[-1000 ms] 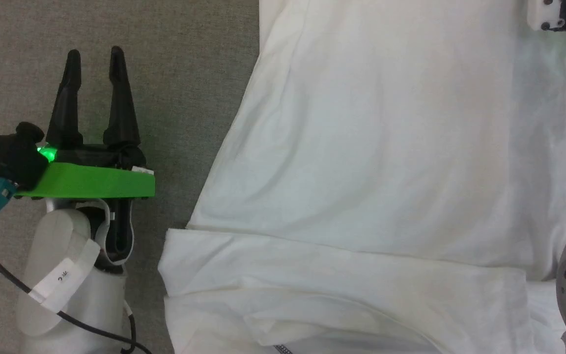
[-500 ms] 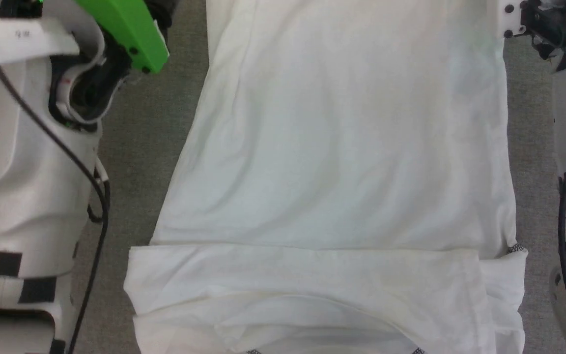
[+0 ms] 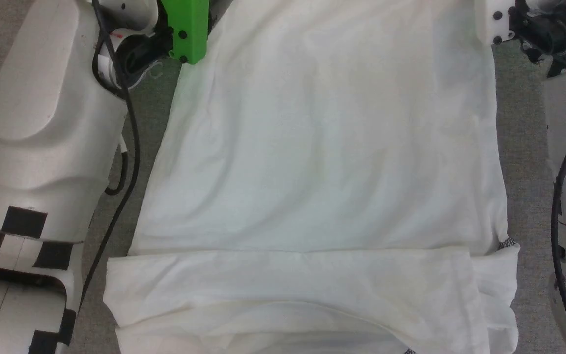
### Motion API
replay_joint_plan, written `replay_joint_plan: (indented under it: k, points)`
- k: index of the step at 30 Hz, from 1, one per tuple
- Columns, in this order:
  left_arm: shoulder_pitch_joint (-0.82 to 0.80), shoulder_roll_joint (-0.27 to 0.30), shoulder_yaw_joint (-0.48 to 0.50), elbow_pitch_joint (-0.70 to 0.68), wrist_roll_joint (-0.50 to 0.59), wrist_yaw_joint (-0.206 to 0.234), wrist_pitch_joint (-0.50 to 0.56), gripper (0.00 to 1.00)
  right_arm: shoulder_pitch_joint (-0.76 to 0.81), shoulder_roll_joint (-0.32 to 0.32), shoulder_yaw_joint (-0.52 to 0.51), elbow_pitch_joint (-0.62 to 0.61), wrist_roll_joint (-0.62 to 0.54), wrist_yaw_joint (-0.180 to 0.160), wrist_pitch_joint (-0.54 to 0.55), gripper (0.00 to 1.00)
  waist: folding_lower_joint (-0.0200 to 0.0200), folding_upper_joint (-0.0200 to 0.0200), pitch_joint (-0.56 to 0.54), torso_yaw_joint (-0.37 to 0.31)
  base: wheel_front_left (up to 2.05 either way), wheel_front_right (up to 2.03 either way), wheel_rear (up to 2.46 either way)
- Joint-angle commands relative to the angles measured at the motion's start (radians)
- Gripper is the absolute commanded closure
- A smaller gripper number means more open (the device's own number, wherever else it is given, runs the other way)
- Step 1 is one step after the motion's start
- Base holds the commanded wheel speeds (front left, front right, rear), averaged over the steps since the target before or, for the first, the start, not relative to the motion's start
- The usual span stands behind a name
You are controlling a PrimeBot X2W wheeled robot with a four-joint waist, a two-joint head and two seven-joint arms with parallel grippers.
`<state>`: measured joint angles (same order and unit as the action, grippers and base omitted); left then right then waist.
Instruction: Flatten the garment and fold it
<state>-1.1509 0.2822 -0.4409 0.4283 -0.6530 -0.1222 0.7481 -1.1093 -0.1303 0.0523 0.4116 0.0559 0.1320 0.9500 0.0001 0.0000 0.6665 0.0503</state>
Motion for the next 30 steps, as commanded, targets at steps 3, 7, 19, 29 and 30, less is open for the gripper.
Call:
replay_joint_plan:
  k: [3,7,19,29,30]
  points:
    - [-0.02,0.007,-0.011,0.007,-0.007,-0.004,-0.014,1.0,0.012,-0.009,0.003,-0.006,0.009,-0.001,-0.011,1.0,-0.0001,0.0,0.003,-0.001,0.0,0.0,0.0]
    - [-0.026,0.015,0.0,0.012,-0.032,-0.006,-0.048,1.0,0.013,-0.015,0.003,-0.007,0.012,-0.001,-0.015,1.0,-0.0001,0.0,0.003,0.004,0.0,0.0,0.0]
    - [-0.09,0.125,0.089,0.094,0.061,0.112,-0.23,1.0,-0.048,-0.029,-0.058,-0.025,-0.039,-0.001,-0.12,1.0,-0.0001,0.0,0.002,0.016,0.0,0.0,0.0]
    - [-0.149,0.134,0.112,0.124,0.116,0.092,-0.512,1.0,-0.128,-0.01,-0.121,-0.006,-0.104,-0.001,-0.305,1.0,-0.0001,0.0,-0.006,0.024,0.0,0.0,0.0]
    - [-0.149,0.132,0.112,0.133,0.115,0.087,-0.527,1.0,-0.129,-0.004,-0.126,0.001,-0.103,-0.001,-0.316,1.0,-0.0001,0.0,-0.013,0.024,0.0,0.0,0.0]
